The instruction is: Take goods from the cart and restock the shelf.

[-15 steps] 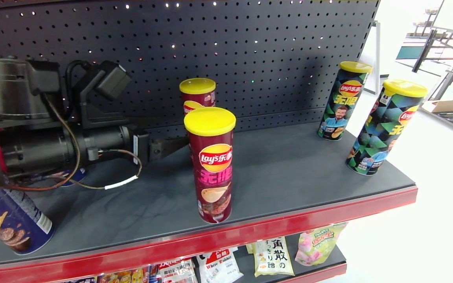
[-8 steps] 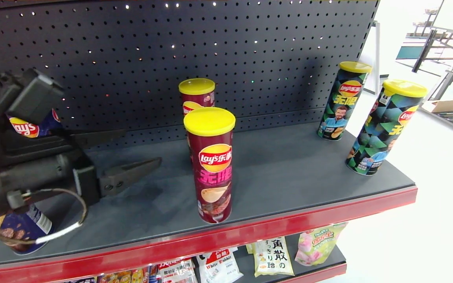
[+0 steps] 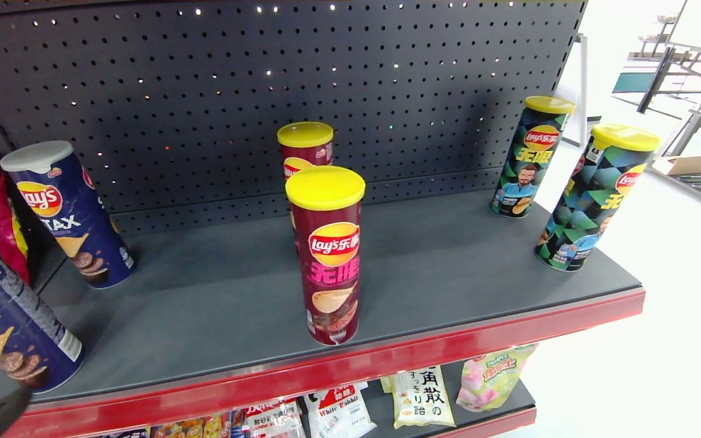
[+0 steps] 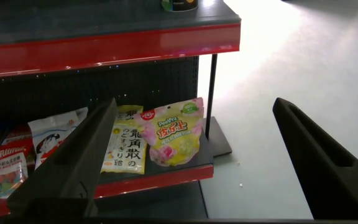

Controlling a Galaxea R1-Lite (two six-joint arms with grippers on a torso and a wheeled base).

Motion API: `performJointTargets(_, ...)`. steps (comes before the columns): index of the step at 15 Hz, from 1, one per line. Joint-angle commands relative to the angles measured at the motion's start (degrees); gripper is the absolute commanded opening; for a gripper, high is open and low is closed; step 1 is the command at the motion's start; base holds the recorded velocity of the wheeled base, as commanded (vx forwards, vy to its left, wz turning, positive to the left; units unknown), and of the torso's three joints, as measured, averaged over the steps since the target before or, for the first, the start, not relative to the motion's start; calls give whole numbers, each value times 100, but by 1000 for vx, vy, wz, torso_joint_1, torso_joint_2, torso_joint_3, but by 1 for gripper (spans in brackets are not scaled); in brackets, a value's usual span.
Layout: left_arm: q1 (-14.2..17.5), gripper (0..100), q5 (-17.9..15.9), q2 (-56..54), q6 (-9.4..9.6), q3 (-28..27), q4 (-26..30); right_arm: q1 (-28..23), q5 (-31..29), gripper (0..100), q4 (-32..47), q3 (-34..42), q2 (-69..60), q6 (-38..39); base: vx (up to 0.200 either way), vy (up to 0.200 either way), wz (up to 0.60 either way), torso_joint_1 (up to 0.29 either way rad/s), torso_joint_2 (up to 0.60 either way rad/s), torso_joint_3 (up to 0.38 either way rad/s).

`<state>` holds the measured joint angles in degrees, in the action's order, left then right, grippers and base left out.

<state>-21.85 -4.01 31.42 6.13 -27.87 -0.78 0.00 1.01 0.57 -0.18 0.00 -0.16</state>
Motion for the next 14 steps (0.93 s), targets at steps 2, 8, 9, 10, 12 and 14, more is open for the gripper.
performJointTargets(2, 31, 100, 1342, -1542, -376, 53, 553, 0, 4, 100, -5, 1, 0, -2, 0, 0, 0, 0, 0, 0)
performJointTargets(8, 1930, 100, 1368, -1331, -464, -96, 1748, 0, 4, 100, 4, 1, 0, -11, 0, 0, 0, 0, 0, 0)
performJointTargets(9, 2343, 100, 1359, -1375, -455, -87, 1959, 0, 13, 100, 4, 1, 0, -11, 0, 0, 0, 0, 0, 0)
performJointTargets(10, 2369, 100, 1359, -1375, -455, -87, 1968, 0, 13, 100, 4, 1, 0, -11, 0, 0, 0, 0, 0, 0)
performJointTargets(12, 2791, 100, 1350, -1630, -473, 80, 2152, 0, 13, 100, -5, 1, 0, -2, 0, 0, 0, 0, 0, 0)
performJointTargets(14, 2791, 100, 1359, -2043, -464, 361, 2152, 0, 13, 100, 4, 1, 0, -11, 0, 0, 600, 5, 2, 2)
